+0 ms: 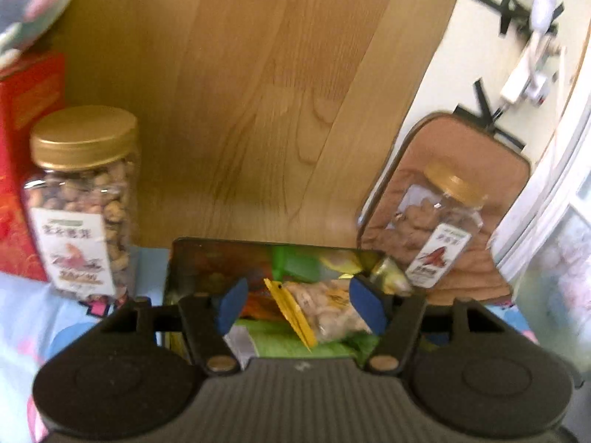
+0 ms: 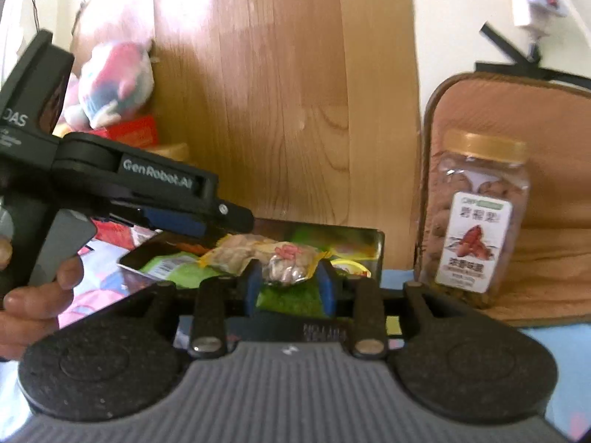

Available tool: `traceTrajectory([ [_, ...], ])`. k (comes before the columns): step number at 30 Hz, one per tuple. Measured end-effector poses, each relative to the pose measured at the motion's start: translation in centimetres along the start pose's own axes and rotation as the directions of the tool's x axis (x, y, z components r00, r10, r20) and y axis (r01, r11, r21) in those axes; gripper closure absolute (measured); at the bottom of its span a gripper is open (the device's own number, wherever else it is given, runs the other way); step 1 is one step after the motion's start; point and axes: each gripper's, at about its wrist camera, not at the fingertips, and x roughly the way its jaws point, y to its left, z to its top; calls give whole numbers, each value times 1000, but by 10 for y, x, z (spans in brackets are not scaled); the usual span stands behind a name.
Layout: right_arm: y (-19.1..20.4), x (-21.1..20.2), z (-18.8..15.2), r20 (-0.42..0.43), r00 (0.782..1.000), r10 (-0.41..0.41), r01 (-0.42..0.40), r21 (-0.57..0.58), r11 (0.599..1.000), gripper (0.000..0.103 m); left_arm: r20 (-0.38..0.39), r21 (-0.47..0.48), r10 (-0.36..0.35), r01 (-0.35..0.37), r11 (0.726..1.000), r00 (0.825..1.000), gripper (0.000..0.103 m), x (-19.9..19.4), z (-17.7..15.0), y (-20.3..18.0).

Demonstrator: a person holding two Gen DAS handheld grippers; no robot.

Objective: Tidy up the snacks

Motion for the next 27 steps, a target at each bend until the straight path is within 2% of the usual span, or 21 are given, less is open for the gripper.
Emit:
traceTrajectory([
  [4,4,-38,-11,36,999,30,-33,77,997,67,32,15,14,-15,1000,999,36,-43,-20,-9],
  [5,5,-47,-15,40,998,39,-43,102,994,67,40,32,26,-28,999,999,33,-54,-29,-13],
  [9,14,-81,-38,39,998,42,-49,197,979,66,51,95,67,-71,993,996,32,-91,-69,-28],
  [13,16,-106,-60,3,999,49,-48,319,947,66,19,114,150,-152,982,988,31,-112,-108,-41],
  [14,17,-111,-64,-10,999,52,-45,340,939,66,9,118,167,-167,979,986,27,-116,-116,-43],
  [15,19,-118,-69,-20,999,48,-38,355,934,65,1,125,182,-181,976,983,15,-119,-125,-47],
  [16,22,-124,-72,-28,999,43,-30,366,930,63,-3,136,195,-193,972,981,10,-124,-134,-51],
  [17,25,-131,-76,-34,999,37,-21,376,926,57,2,150,204,-201,968,979,3,-128,-142,-55],
  [20,34,-153,-85,-22,1000,14,-4,398,917,45,26,189,245,-246,951,969,1,-144,-166,-66],
  [24,45,-175,-92,-14,1000,1,5,407,913,38,19,188,252,-252,949,967,0,-161,-190,-73],
  [27,53,-189,-96,1,1000,-15,13,412,911,31,12,176,283,-281,943,959,0,-172,-207,-75],
])
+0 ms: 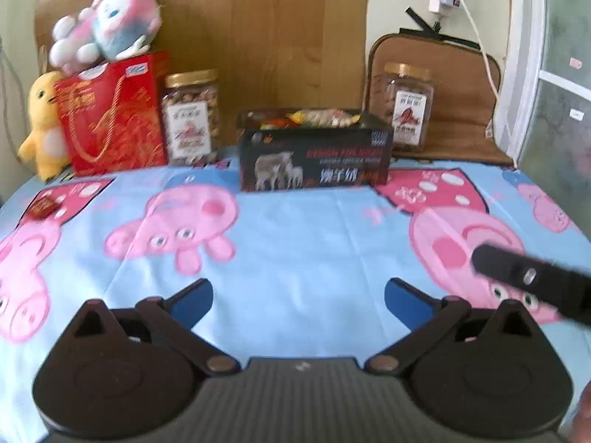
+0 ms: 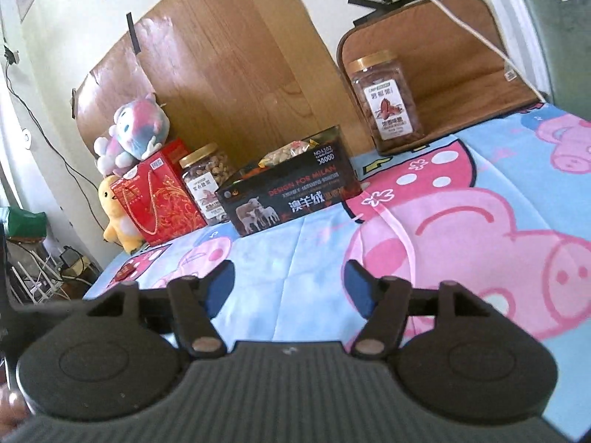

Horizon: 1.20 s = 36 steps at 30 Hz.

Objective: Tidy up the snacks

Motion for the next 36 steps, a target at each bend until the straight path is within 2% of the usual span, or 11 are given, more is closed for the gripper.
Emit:
traceTrajectory([
  [7,18,-23,-16,30,1000,-2,2,-19,1000,23,-34,-39,31,-33,999,999,0,-16,-24,3],
  [16,28,-35,-30,25,1000,1,0,-35,999,18,-19,-49,47,-48,998,999,0,-32,-30,2],
  [27,26,-49,-35,79,996,-38,40,-30,999,15,10,-3,73,-73,997,997,0,-40,-40,-10],
  [36,23,-43,-37,53,997,-54,56,-23,998,15,31,20,108,-109,994,994,0,-42,-40,-10],
])
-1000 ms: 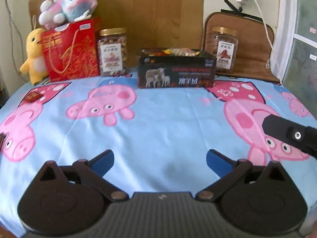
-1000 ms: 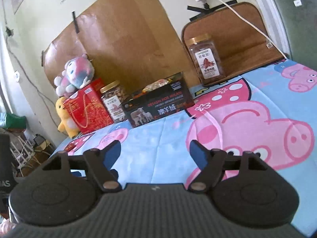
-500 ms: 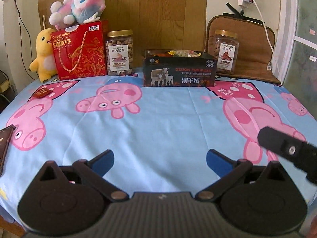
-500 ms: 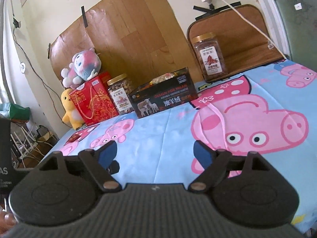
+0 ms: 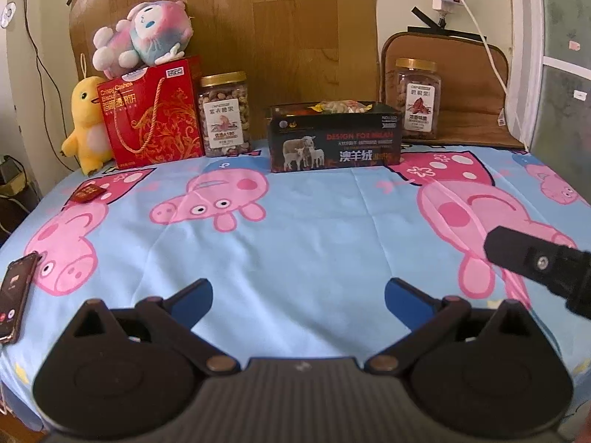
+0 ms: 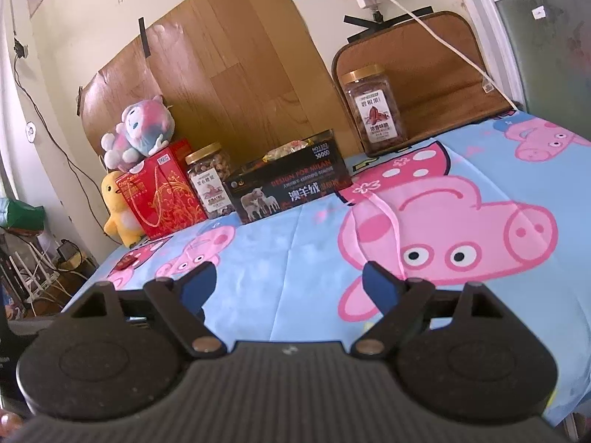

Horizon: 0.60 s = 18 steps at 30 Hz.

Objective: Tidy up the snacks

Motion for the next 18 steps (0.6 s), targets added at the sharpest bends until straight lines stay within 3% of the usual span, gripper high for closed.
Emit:
traceTrajectory([
  [18,0,-1,-2,-32,999,31,-31,10,999,15,-4,33,3,-3,999,1000,0,-1,-4,-3],
])
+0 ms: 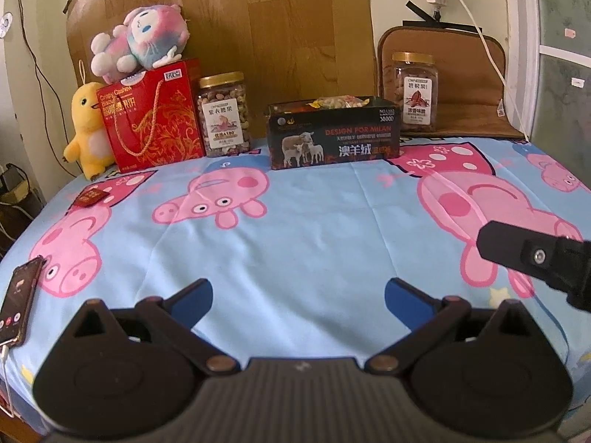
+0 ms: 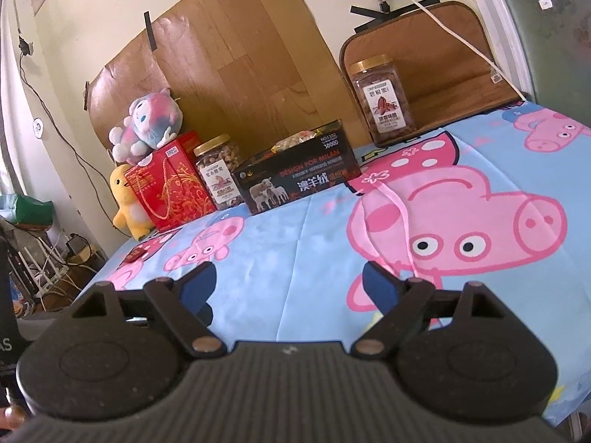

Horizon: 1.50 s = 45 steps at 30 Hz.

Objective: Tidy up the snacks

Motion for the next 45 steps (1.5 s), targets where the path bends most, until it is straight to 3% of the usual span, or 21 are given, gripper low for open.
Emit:
traceTrajectory([
  [45,5,-12,-1,85,996,-3,6,-26,1000,15,-24,5,-28,28,1000,999,0,3,-3,0],
])
